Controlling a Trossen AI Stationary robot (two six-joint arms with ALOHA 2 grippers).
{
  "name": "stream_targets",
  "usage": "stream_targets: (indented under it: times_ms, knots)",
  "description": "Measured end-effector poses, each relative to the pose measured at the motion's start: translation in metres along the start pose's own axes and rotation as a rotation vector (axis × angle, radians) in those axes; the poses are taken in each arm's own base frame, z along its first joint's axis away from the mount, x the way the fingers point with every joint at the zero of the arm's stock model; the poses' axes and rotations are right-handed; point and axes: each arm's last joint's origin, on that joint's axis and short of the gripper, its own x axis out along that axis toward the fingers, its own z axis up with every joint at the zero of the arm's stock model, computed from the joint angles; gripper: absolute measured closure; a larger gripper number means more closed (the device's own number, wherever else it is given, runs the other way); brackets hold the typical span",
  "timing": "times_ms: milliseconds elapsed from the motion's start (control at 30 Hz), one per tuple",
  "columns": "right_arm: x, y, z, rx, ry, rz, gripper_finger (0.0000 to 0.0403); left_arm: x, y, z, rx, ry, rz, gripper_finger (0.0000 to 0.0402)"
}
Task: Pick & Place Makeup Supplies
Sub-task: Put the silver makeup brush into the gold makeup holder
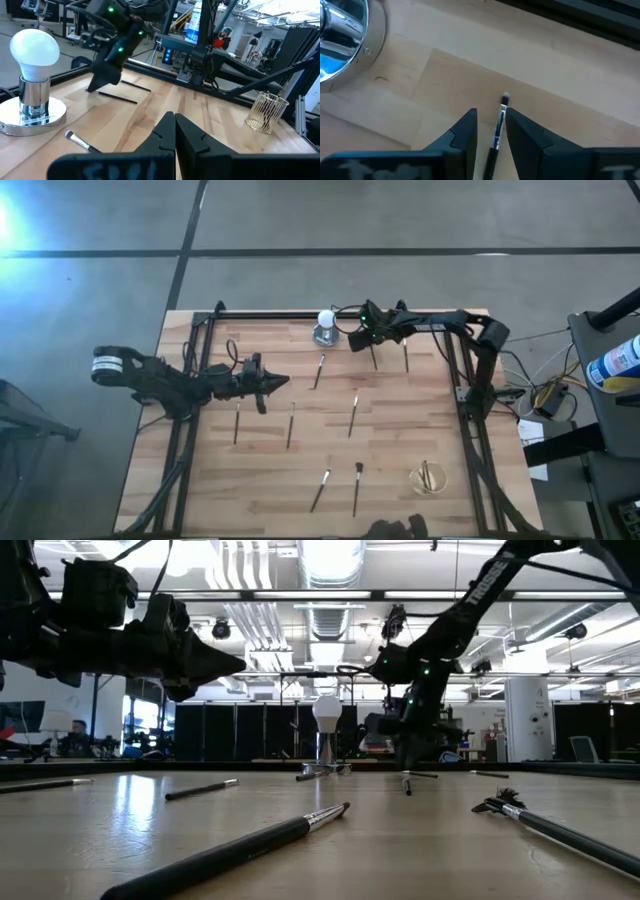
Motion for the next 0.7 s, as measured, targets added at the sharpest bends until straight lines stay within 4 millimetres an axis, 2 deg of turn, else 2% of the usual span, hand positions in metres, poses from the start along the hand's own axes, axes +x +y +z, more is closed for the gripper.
stream_targets:
  times_ms: [333,567,700]
  knots:
    - [0.018,0.005,0.007,-0.032,0.077,-0.136,0.0355,0.0,0.0,-0.002,0.001,0.017,0.004,0.0401]
    - [0.012,0.002,0.006,-0.035,0.078,-0.149,0.0388,0.0,0.0,-0.002,-0.001,0.016,0.004,0.0401]
    - [0.003,-0.002,0.006,-0.049,0.088,-0.154,0.0393,0.0,0.0,-0.001,-0.001,0.016,0.003,0.0401]
